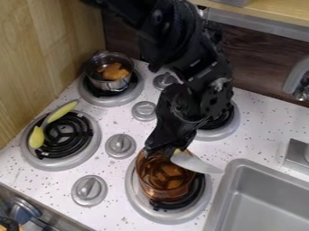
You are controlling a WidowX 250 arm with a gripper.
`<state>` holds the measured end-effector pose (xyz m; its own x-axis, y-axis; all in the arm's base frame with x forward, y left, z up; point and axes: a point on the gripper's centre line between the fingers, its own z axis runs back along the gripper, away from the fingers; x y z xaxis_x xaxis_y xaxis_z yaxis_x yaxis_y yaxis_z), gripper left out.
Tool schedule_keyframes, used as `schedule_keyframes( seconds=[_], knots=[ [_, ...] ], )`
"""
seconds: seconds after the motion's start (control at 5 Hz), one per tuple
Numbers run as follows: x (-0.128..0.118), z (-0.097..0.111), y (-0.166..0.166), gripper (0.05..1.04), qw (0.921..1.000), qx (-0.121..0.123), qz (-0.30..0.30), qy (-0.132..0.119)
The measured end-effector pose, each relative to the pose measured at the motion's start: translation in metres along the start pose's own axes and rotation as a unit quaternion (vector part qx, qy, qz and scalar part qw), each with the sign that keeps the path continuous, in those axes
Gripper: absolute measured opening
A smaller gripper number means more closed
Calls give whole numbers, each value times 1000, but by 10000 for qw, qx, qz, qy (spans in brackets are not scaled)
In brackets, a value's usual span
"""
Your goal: Moving the knife on the top left side pot
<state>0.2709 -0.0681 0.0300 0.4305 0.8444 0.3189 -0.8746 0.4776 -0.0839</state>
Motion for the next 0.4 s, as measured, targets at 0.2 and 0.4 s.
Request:
schedule_keyframes(
  seconds=[0.2,0.4],
  knots=[
    [21,9,-6,310,9981,-145,-290,-529],
    [59,7,-5,310,9872,-571,-626,-1349]
  ],
)
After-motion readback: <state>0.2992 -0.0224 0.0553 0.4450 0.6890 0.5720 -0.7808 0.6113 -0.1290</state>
